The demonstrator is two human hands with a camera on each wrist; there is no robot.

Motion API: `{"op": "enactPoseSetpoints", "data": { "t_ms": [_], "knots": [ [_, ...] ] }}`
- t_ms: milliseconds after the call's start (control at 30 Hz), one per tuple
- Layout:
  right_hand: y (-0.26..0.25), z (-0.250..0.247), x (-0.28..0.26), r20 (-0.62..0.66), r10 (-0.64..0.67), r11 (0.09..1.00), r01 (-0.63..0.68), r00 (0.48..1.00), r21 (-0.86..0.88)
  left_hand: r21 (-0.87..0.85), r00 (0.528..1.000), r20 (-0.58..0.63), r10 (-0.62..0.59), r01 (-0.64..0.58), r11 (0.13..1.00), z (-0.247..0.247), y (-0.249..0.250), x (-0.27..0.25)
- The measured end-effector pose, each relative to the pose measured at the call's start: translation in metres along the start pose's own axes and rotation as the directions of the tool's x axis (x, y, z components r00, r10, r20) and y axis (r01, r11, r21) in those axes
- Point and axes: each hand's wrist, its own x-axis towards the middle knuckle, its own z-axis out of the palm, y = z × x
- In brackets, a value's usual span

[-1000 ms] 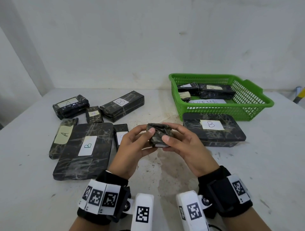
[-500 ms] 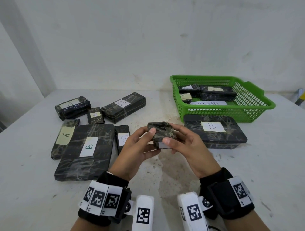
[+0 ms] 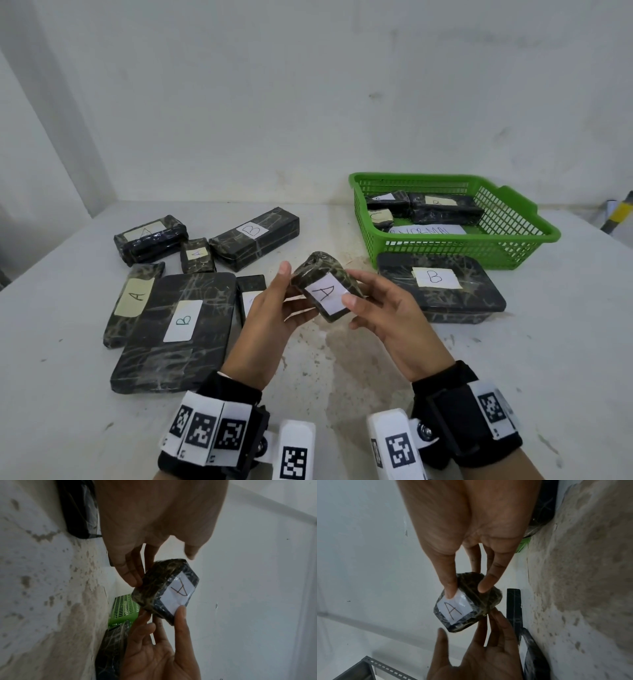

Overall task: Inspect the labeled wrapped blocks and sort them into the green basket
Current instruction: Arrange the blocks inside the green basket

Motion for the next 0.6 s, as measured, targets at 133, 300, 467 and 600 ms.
{"op": "enactPoseSetpoints", "data": {
  "t_ms": [133, 300, 467, 600],
  "knots": [
    [0.001, 0.003, 0.0, -0.02, -0.007, 0.998, 0.006, 1.0, -0.067, 0.073, 1.0, 0.01, 0.019, -0.02, 0.997, -0.001, 0.001, 0.001],
    [-0.013, 0.002, -0.004, -0.004, 0.025, 0.981, -0.026, 1.0, -0.192, 0.084, 0.999, 0.03, 0.012, -0.015, 0.996, -0.001, 0.005, -0.002],
    [-0.047, -0.003, -0.016, 0.002, 0.027, 0.934, -0.025, 1.0, -0.356, 0.092, 0.996, 0.078, -0.041, 0.033, 0.995, 0.014, 0.019, -0.007],
    [-0.067, -0.016, -0.023, -0.062, 0.038, 0.915, -0.06, 0.997, -0.4, 0.139, 0.985, 0.132, -0.11, 0.091, 0.986, 0.038, 0.032, -0.001]
  ]
}}
